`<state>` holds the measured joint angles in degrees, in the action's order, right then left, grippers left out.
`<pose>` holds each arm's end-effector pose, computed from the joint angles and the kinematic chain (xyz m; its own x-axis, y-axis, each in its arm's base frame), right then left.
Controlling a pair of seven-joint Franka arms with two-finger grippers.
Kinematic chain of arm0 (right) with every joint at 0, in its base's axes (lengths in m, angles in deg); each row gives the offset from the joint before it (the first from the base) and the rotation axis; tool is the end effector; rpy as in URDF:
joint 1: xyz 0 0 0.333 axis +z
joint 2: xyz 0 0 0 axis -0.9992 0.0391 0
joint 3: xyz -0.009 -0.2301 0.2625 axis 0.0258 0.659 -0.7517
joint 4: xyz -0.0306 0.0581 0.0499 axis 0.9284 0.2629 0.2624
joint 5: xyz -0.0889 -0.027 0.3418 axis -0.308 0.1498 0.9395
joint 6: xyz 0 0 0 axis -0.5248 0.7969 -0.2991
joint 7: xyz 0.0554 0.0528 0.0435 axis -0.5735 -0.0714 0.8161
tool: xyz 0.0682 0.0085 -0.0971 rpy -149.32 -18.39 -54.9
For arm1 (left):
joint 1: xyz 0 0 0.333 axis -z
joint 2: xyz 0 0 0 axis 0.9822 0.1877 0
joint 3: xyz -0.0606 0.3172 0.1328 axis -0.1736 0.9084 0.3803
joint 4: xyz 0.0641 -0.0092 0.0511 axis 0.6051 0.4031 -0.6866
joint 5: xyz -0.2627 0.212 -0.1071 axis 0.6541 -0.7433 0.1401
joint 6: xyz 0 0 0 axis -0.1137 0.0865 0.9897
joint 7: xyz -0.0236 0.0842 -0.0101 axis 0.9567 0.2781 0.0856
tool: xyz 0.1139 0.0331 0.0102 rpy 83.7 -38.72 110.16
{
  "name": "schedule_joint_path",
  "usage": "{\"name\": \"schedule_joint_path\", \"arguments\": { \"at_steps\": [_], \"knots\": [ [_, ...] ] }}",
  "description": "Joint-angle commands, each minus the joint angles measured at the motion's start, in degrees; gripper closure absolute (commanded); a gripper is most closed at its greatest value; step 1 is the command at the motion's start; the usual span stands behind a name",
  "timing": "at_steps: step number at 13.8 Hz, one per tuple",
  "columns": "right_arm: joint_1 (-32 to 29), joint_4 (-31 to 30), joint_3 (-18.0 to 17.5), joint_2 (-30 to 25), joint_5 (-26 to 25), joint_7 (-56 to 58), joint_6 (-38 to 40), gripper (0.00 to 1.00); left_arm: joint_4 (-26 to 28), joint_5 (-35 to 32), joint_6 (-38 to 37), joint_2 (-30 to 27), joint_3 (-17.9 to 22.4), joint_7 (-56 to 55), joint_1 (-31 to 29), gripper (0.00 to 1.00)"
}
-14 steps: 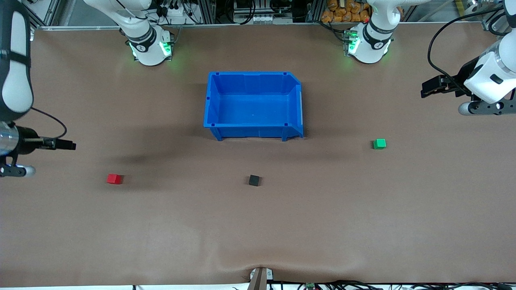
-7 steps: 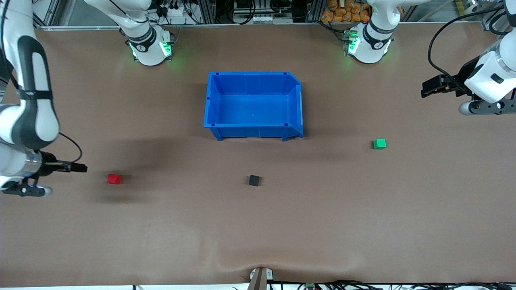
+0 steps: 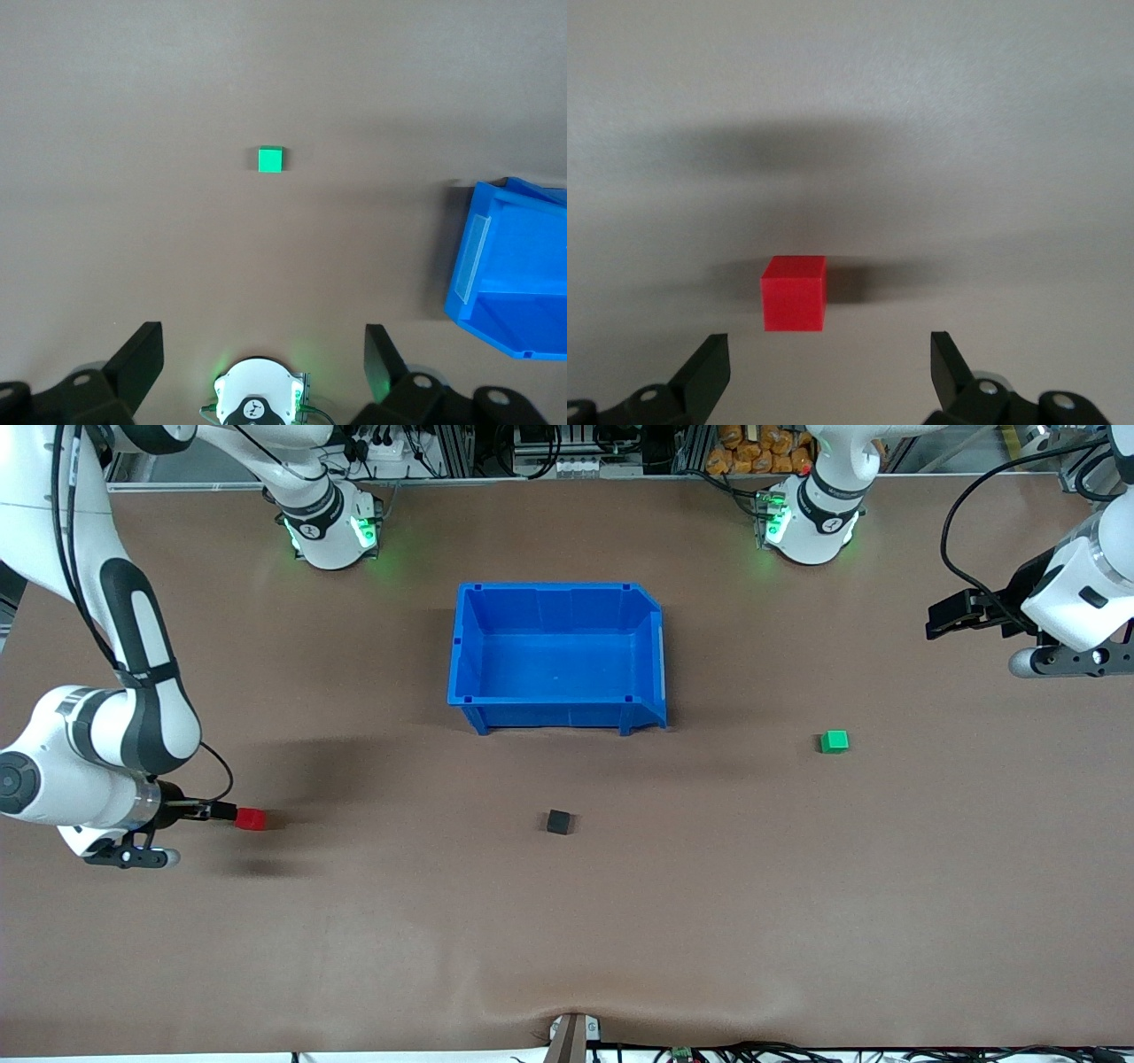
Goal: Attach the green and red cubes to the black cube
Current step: 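Reach the right gripper down to the red cube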
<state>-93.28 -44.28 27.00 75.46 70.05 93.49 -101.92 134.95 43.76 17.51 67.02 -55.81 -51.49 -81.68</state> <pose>0.6447 -0.0968 0.2857 0.9894 -0.0652 -0.1297 -0.0644 -0.9979 0.0105 0.4900 -0.0449 0.6232 0.9860 0.0144 -0.1661 0.0092 -0.9995 -0.0317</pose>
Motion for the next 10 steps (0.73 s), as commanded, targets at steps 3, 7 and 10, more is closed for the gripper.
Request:
{"name": "schedule_joint_path", "arguments": {
  "at_steps": [3, 7, 10],
  "knots": [
    [0.6, -0.1, 0.0, 1.8, 0.0, 0.0, -1.8, 0.00, -0.2, 0.2, -0.8, -0.5, -0.1, 0.5, 0.0, 0.00],
    [1.7, -0.2, 0.1, 3.7, 0.0, -0.2, -4.3, 0.00, -0.9, 0.3, -0.9, -0.9, -0.3, 0.8, -0.1, 0.00],
    [1.8, -1.0, 0.1, 4.2, 0.0, -0.2, -4.4, 0.00, -1.0, 0.3, -0.6, -0.2, -0.3, 0.6, -0.2, 0.00]
  ]
}}
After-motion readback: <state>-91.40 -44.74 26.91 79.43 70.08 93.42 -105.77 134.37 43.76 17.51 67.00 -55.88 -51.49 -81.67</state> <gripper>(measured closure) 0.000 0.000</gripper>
